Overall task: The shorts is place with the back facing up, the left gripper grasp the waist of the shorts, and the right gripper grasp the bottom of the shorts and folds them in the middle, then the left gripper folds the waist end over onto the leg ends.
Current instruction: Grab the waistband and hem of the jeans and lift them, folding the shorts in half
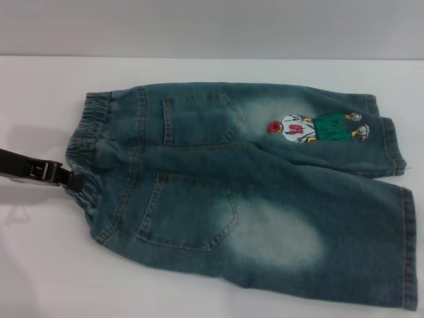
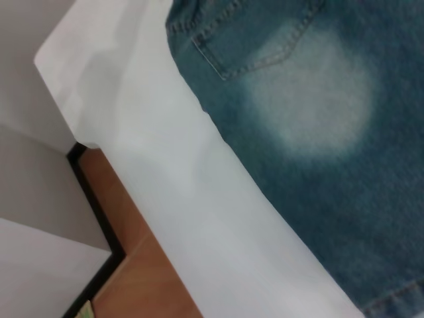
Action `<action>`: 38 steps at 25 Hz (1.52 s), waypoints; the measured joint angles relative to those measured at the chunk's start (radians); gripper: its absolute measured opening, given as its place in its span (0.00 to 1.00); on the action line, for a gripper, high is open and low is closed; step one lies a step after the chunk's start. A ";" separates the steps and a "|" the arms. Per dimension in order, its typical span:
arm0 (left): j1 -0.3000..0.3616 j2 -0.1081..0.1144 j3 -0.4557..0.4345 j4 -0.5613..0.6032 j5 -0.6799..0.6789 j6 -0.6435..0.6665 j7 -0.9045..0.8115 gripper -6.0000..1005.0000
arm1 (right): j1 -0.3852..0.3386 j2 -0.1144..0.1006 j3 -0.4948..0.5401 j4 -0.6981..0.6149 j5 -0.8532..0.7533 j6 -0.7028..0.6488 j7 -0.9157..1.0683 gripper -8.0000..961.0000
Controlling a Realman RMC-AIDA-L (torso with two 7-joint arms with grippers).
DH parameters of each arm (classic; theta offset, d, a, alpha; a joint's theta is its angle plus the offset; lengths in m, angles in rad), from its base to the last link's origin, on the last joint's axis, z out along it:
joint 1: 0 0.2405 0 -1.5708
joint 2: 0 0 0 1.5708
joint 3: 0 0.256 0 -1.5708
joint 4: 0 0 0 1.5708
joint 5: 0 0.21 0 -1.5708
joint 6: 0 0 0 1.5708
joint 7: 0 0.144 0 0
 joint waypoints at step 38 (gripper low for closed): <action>-0.003 -0.001 -0.002 0.004 -0.001 -0.008 -0.004 0.05 | 0.026 0.035 -0.088 0.066 -0.063 0.164 0.058 0.54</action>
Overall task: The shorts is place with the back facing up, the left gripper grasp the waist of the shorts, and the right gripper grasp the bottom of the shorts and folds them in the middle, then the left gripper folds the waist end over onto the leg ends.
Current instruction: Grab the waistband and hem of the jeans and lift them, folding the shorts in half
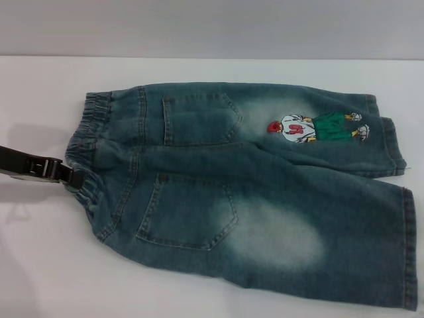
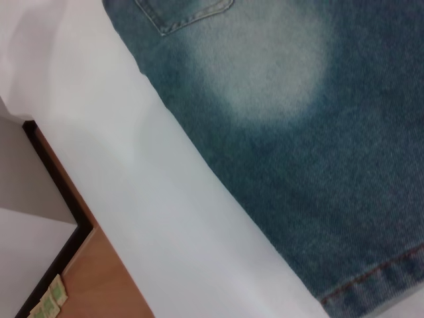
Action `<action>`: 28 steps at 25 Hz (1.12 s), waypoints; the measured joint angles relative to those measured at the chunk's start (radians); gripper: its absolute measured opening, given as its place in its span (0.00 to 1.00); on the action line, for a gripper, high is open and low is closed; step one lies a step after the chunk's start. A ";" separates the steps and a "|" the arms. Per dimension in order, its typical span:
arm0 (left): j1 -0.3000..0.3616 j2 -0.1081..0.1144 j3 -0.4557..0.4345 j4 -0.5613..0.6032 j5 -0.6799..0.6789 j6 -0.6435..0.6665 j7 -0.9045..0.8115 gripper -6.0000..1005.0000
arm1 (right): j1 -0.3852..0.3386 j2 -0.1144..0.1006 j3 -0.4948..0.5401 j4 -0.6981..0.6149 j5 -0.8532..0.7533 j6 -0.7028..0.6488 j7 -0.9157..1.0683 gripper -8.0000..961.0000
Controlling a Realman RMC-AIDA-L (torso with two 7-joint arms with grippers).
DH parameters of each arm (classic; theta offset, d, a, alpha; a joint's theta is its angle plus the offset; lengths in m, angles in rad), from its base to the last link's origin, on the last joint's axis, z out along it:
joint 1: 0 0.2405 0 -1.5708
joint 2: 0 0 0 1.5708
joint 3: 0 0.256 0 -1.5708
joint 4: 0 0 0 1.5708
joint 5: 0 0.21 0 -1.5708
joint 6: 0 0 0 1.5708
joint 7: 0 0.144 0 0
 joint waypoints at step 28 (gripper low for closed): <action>-0.009 0.000 -0.002 -0.001 0.001 0.000 0.002 0.05 | 0.013 0.011 -0.042 0.001 0.000 0.036 0.021 0.54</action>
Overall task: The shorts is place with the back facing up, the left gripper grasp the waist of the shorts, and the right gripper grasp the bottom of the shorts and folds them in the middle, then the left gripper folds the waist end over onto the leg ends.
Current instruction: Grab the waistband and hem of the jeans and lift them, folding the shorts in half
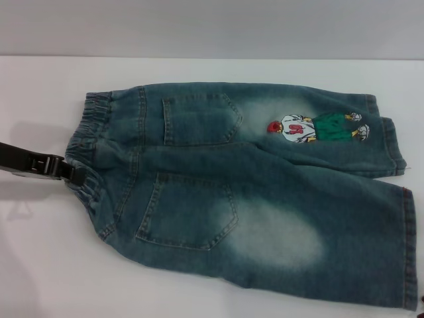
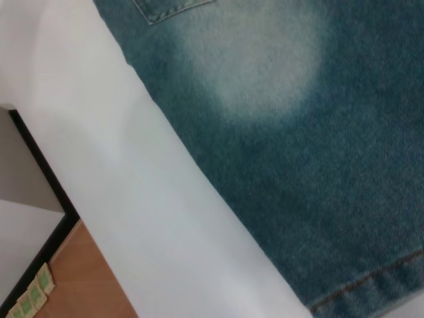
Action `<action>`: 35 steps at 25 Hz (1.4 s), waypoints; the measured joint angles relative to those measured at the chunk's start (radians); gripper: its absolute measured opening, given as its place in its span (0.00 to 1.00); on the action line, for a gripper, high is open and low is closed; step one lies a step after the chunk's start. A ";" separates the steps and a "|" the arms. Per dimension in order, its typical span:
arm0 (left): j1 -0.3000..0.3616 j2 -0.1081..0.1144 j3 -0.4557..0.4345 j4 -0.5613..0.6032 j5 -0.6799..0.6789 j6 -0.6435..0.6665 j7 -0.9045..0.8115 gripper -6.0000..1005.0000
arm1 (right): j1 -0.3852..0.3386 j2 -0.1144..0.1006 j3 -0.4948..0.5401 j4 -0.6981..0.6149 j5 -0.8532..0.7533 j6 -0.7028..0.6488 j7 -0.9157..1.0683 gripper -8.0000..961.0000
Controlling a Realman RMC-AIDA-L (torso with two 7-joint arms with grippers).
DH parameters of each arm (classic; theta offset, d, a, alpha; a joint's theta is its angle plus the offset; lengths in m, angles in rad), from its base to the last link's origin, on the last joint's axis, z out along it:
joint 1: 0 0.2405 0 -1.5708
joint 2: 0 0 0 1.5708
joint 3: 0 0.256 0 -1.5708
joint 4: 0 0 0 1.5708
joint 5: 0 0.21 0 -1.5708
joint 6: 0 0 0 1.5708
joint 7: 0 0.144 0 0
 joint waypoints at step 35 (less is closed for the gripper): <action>-0.006 -0.001 0.006 -0.008 0.000 0.000 0.006 0.05 | 0.054 0.029 0.003 0.001 0.012 0.029 -0.005 0.54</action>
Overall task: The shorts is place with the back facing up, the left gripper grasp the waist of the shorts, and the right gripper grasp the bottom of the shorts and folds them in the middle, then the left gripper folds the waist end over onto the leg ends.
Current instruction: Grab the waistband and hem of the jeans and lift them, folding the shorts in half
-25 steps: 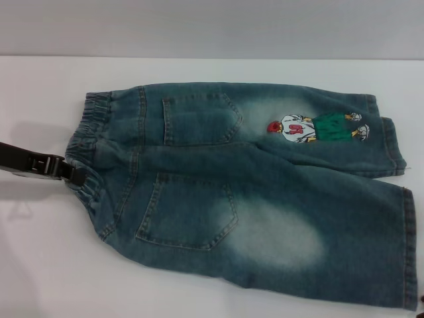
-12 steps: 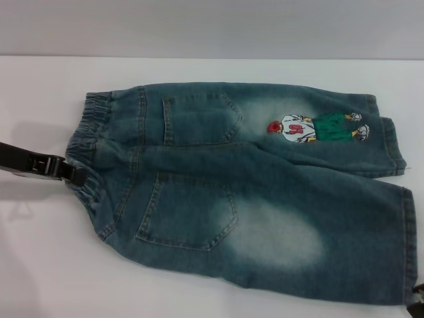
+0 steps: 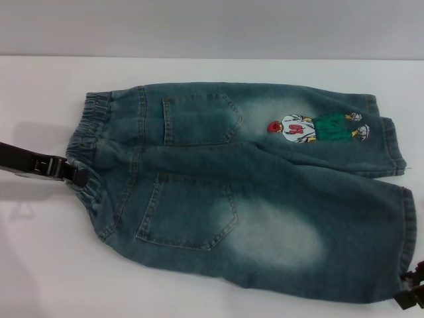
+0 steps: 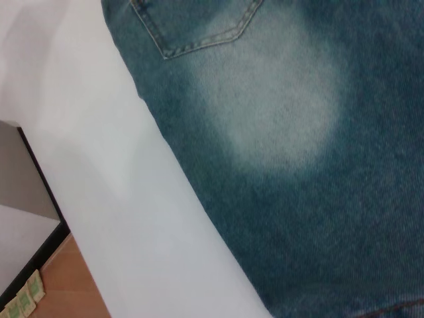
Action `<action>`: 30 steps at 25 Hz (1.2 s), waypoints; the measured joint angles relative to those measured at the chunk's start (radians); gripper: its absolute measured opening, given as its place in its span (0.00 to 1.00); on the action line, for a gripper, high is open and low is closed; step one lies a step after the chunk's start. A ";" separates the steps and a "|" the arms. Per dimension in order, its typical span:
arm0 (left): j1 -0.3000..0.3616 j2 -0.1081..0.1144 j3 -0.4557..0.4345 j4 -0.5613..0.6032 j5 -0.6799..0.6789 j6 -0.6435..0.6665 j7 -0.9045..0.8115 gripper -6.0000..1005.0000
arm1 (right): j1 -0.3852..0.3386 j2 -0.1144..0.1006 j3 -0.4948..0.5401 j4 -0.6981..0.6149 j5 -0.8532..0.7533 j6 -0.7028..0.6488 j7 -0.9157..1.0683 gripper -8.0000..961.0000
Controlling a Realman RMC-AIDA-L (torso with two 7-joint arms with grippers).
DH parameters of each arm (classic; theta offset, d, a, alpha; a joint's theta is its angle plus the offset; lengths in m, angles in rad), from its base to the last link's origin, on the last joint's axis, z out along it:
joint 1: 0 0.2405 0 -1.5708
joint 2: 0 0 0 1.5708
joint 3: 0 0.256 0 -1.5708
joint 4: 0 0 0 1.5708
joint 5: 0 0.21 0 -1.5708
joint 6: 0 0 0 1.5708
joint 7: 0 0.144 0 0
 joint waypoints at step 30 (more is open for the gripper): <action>-0.004 0.000 0.000 0.000 0.000 -0.005 0.002 0.05 | 0.024 0.027 -0.019 0.000 -0.002 0.014 -0.032 0.09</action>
